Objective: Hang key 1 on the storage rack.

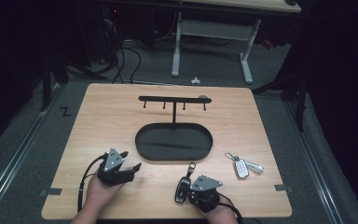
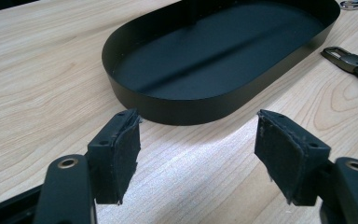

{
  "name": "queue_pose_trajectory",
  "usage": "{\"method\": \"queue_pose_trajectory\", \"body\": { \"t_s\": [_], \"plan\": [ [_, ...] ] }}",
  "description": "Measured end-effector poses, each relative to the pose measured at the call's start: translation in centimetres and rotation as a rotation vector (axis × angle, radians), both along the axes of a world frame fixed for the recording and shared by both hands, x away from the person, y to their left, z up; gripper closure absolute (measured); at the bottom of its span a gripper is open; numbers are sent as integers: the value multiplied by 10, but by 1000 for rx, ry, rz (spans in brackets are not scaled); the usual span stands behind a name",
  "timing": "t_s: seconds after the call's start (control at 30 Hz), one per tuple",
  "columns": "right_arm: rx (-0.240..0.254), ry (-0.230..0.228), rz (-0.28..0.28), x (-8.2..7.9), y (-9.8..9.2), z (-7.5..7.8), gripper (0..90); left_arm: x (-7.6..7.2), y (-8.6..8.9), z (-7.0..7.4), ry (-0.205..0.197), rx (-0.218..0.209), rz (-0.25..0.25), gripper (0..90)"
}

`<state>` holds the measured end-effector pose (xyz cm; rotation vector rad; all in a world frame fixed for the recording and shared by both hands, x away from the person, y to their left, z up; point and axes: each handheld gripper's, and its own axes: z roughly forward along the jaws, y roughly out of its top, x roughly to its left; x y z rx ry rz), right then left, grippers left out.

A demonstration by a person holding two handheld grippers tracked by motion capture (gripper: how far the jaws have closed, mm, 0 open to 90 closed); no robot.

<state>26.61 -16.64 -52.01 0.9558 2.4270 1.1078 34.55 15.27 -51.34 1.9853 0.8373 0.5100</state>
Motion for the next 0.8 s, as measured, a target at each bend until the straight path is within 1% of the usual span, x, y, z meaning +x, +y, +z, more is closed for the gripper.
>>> {"method": "queue_pose_trajectory", "body": {
  "t_s": [0.17, 0.27, 0.37, 0.43, 0.6, 0.77, 0.8],
  "plan": [
    [-37, -1, -11, -1, -5, 0, 899, 0, -1, 0, 2, 3, -6, 315],
    [-31, 4, -25, -1, -14, 1, 900, 0, -1, 0, 4, 3, -9, 316],
    [-32, -5, -46, -1, -26, 3, 900, 0, -1, 0, 4, 4, -11, 315],
    [-40, -2, -72, 0, -35, 3, 900, 0, -1, 0, 2, 2, -11, 315],
    [-44, 26, -145, 4, -61, 2, 899, 1, -1, 1, 1, -4, -13, 315],
    [-21, 27, -210, 8, -84, 6, 898, 1, -2, 1, 0, -2, -18, 315],
    [-16, 28, -214, 7, -86, 6, 898, 2, -3, 1, -1, -2, -19, 315]
  ]
}}
